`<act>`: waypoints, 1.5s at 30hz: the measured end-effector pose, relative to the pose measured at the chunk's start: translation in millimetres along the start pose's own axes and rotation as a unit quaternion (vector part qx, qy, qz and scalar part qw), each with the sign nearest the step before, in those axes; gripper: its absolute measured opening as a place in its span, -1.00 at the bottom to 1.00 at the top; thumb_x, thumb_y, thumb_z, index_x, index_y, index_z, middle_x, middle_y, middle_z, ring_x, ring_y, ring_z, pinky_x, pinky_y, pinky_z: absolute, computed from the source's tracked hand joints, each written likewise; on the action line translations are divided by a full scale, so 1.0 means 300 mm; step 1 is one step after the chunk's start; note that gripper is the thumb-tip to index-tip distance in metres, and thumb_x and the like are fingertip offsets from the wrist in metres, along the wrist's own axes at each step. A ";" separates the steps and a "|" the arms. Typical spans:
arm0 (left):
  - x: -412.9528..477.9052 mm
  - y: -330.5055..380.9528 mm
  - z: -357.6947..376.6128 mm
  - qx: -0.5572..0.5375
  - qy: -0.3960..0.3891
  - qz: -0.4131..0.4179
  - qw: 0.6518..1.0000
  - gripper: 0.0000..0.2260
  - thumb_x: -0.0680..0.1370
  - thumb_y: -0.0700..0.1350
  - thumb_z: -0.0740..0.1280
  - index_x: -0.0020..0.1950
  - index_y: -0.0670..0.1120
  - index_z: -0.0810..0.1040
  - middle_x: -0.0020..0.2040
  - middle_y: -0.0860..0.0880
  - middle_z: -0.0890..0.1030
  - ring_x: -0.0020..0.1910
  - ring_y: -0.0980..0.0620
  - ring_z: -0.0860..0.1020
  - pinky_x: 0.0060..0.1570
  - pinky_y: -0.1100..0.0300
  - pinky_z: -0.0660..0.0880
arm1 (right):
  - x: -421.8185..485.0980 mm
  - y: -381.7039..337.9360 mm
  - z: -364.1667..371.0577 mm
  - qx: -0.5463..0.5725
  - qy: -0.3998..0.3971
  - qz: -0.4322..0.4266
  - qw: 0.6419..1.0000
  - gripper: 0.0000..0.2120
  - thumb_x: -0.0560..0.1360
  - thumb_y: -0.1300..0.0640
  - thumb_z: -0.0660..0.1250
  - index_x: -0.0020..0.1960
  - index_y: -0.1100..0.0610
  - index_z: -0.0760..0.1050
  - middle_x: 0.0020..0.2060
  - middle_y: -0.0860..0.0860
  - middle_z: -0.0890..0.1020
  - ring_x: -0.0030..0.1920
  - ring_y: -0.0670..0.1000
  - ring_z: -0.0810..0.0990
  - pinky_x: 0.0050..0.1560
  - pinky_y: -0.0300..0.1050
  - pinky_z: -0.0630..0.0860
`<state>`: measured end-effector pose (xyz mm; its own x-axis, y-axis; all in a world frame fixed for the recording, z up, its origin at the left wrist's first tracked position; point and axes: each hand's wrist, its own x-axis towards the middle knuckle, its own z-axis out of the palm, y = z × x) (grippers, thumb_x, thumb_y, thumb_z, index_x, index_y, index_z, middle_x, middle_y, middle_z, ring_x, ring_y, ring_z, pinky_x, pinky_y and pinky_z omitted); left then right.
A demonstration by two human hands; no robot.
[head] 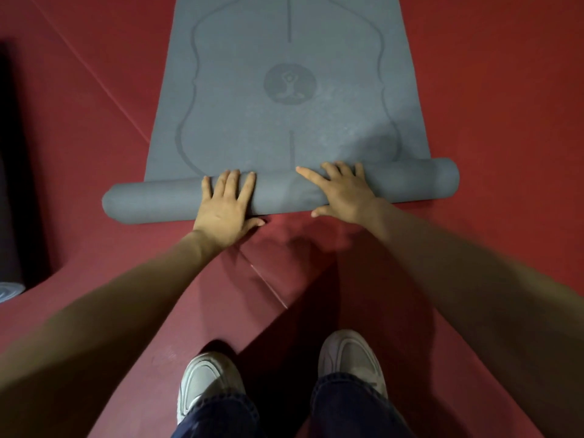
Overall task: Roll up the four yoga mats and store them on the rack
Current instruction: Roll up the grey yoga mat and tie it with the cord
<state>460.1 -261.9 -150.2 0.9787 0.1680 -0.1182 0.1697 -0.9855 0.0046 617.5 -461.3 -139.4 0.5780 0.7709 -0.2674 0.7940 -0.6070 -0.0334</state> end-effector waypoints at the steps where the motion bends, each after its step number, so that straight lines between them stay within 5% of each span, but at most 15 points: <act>1: 0.011 -0.004 -0.015 0.013 -0.021 -0.013 1.000 -0.20 0.46 0.28 0.28 0.53 -0.18 0.17 0.41 -0.32 0.31 0.39 -0.28 0.28 0.34 -0.29 0.12 | 0.002 0.000 -0.002 -0.010 0.004 0.000 1.000 -0.11 0.36 -0.27 0.37 0.52 -0.23 -0.07 0.41 0.11 0.24 0.40 0.17 0.21 0.36 0.27 0.09; 11: -0.091 0.007 -0.010 0.024 0.043 0.038 0.998 -0.34 0.45 0.33 0.08 0.31 -0.16 0.39 0.08 -0.26 0.54 0.03 -0.21 0.48 -0.01 -0.19 0.42 | -0.120 -0.046 -0.010 0.000 0.017 -0.008 1.000 -0.17 0.35 -0.23 0.41 0.50 -0.19 0.08 0.28 0.13 0.35 0.27 0.21 0.37 0.29 0.24 0.20; 16: -0.298 0.080 0.043 0.009 0.075 0.053 0.996 -0.36 0.44 0.33 0.11 0.32 -0.11 0.35 0.10 -0.24 0.56 0.06 -0.21 0.52 0.04 -0.15 0.42 | -0.327 -0.107 0.060 0.022 0.044 -0.053 0.997 -0.20 0.22 -0.32 0.35 0.40 -0.09 0.32 -0.02 0.22 0.52 -0.09 0.24 0.54 -0.02 0.25 0.41; 18: -0.378 0.111 0.060 -0.001 0.069 0.051 0.996 -0.37 0.43 0.31 0.14 0.32 -0.10 0.36 0.11 -0.25 0.58 0.07 -0.23 0.55 0.07 -0.16 0.39 | -0.393 -0.140 0.077 0.028 -0.005 -0.041 0.999 -0.11 0.16 -0.23 0.50 0.43 -0.14 0.25 0.06 0.22 0.50 0.02 0.26 0.53 0.04 0.31 0.38; 21: -0.480 0.138 0.078 -0.001 0.064 0.060 0.996 -0.39 0.43 0.29 0.17 0.32 -0.10 0.36 0.12 -0.25 0.57 0.09 -0.24 0.54 0.10 -0.20 0.38 | -0.476 -0.181 0.090 0.011 -0.084 -0.034 0.996 -0.11 0.33 -0.22 0.44 0.50 -0.21 0.01 0.30 0.20 0.34 0.29 0.27 0.35 0.26 0.35 0.19; 25: -0.527 0.152 0.082 -0.005 0.050 0.054 0.997 -0.38 0.42 0.30 0.19 0.32 -0.09 0.36 0.11 -0.23 0.56 0.08 -0.21 0.52 0.10 -0.18 0.42 | -0.541 -0.210 0.140 0.032 -0.007 -0.026 0.999 0.01 0.10 -0.23 0.58 0.44 -0.14 0.19 0.12 0.20 0.53 0.09 0.28 0.51 0.10 0.33 0.41; 31: -0.445 0.097 0.051 -0.056 0.026 0.078 0.995 -0.35 0.40 0.38 0.11 0.30 -0.05 0.40 0.01 -0.15 0.60 -0.05 -0.15 0.58 -0.08 -0.01 0.49 | -0.638 -0.204 0.199 0.078 0.119 0.063 0.988 -0.32 0.39 -0.23 0.24 0.46 -0.10 0.21 0.37 0.09 0.38 0.41 0.16 0.28 0.42 0.29 -0.04; 34: -0.399 0.071 0.022 -0.066 -0.032 0.081 0.994 -0.23 0.42 0.48 -0.05 0.30 -0.04 0.49 0.03 -0.11 0.61 -0.02 -0.13 0.61 -0.08 0.00 0.51 | -0.608 -0.176 0.209 0.091 0.111 0.069 0.987 -0.32 0.36 -0.29 0.19 0.44 -0.09 0.25 0.36 0.07 0.38 0.39 0.15 0.27 0.40 0.26 -0.05; 37: -0.371 0.048 0.006 -0.125 -0.082 0.052 0.987 -0.14 0.37 0.55 -0.13 0.43 0.03 0.39 0.20 -0.06 0.55 0.19 -0.10 0.51 0.15 0.03 0.38 | -0.557 -0.151 0.186 0.120 0.087 0.071 0.986 -0.27 0.27 -0.35 0.19 0.39 -0.09 0.30 0.30 0.07 0.43 0.34 0.12 0.29 0.36 0.19 0.01; 42: -0.441 0.146 0.064 -0.183 0.101 0.010 0.978 -0.54 0.59 0.23 0.09 0.35 -0.01 0.42 0.24 -0.16 0.52 0.23 -0.12 0.45 0.32 -0.08 0.23 | -0.455 -0.099 0.089 0.157 -0.032 0.065 0.985 -0.15 0.22 -0.42 0.31 0.45 -0.22 0.17 0.41 -0.02 0.26 0.45 0.06 0.11 0.41 0.12 -0.16; 45: -0.448 0.212 0.090 -0.242 0.161 -0.072 0.954 -0.54 0.46 0.19 0.29 0.30 0.04 0.43 0.27 -0.13 0.50 0.31 -0.06 0.39 0.40 -0.10 0.05 | -0.408 -0.082 0.061 0.164 -0.089 0.071 0.980 -0.14 0.26 -0.36 0.41 0.46 -0.26 0.12 0.46 -0.04 0.19 0.48 0.02 0.04 0.42 0.09 -0.19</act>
<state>336.2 -347.9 -160.9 0.9128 0.3761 0.1593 0.2618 -0.8382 0.4785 523.7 -544.4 -123.5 0.6124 0.6465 -0.4549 0.5884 -0.7571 -0.2839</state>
